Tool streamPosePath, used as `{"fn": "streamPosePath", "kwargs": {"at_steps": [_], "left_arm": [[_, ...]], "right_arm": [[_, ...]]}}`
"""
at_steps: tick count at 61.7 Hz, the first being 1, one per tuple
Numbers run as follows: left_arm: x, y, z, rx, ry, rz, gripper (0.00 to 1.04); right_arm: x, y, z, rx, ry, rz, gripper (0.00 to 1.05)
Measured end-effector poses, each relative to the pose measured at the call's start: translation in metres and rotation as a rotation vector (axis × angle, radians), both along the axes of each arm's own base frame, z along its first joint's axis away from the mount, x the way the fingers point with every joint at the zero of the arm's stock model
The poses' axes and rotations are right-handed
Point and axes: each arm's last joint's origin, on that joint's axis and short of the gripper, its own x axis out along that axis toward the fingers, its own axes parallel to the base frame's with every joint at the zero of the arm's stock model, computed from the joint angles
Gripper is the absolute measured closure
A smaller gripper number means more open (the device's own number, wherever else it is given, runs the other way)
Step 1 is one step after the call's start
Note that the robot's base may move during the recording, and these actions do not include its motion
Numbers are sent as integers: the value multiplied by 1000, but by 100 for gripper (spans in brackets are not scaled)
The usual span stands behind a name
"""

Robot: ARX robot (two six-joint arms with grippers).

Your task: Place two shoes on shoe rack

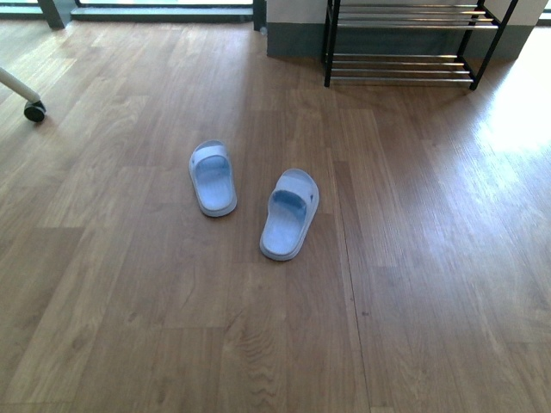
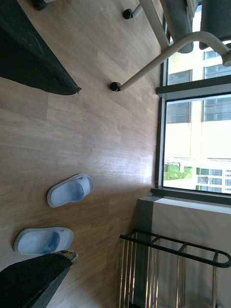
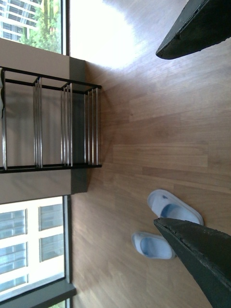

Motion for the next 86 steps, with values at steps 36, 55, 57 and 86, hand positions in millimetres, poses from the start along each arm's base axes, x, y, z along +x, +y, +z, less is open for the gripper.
{"fn": "streamPosePath", "kwargs": {"at_steps": [36,55,57,86], "left_arm": [[0,0,0,0,0,1,9],[0,0,0,0,0,1,9],[0,0,0,0,0,1,9],[0,0,0,0,0,1,9]], "right_arm": [[0,0,0,0,0,4,9],[0,0,0,0,0,3,9],[0,0,0,0,0,3,9],[0,0,0,0,0,3,9]]}}
